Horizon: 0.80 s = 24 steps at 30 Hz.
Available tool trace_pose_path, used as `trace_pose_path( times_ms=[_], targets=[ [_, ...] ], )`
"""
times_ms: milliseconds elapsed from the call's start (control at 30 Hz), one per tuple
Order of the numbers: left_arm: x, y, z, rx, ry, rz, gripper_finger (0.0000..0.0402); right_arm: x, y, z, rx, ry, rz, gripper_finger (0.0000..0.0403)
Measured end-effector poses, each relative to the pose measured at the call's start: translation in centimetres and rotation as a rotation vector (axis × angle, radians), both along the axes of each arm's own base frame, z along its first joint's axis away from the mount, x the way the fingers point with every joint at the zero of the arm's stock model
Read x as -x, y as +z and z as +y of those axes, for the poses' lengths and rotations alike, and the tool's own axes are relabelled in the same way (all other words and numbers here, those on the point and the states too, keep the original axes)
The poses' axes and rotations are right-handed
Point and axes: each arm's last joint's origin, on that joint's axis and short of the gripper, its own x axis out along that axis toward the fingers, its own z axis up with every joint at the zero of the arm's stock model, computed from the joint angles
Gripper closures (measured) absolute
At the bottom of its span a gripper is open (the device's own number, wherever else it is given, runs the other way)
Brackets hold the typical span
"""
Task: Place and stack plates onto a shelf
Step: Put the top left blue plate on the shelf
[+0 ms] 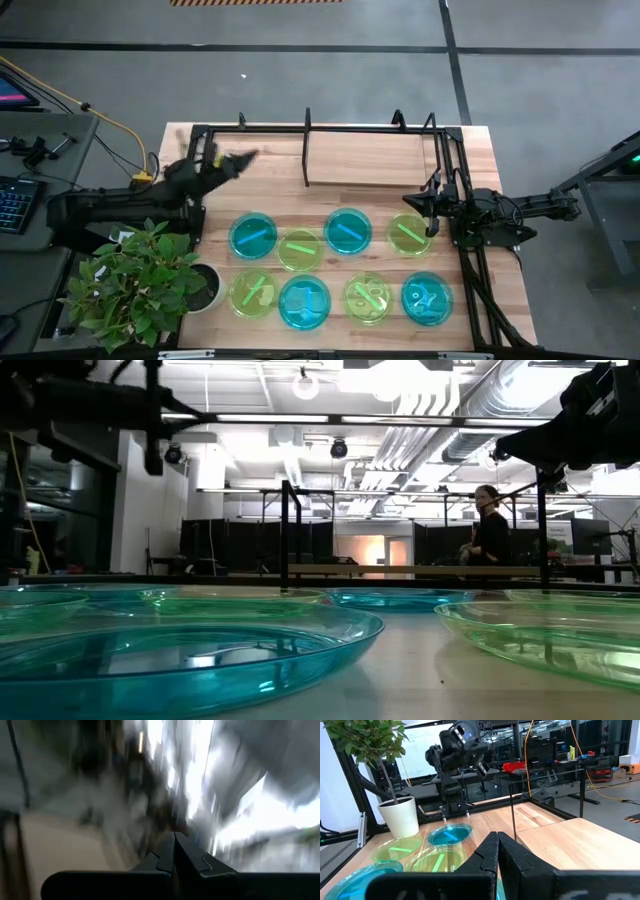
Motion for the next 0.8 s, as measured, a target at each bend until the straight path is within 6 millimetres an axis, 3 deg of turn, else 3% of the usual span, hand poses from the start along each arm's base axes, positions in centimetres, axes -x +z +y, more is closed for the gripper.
trace_pose_path(
  times_ms=[167, 267, 367, 533, 800],
  targets=[
    [-1.2, 0.3, 1.0, 0.068, -0.274, 0.486, 0.0357, 0.0, 0.0, 0.0, 0.0, 0.0, 0.0, 0.0402],
    [-1.7, 1.3, 1.9, 0.034, -0.364, 0.667, 0.0322, 0.0, 0.0, 0.0, 0.0, 0.0, 0.0, 0.0402],
    [-2.0, 0.5, 2.8, 0.058, -0.469, 0.877, 0.0288, 0.0, 0.0, 0.0, 0.0, 0.0, 0.0, 0.0402],
    [-2.9, -1.8, 3.6, 0.023, -0.746, 1.05, 0.0251, 0.0, 0.0, 0.0, 0.0, 0.0, 0.001, 0.0402],
    [-5.5, -5.5, 3.1, -0.355, -1.088, 1.19, 0.0245, 0.0, -0.1, 0.0, 0.001, 0.0, 0.008, 0.0402]
  ],
)
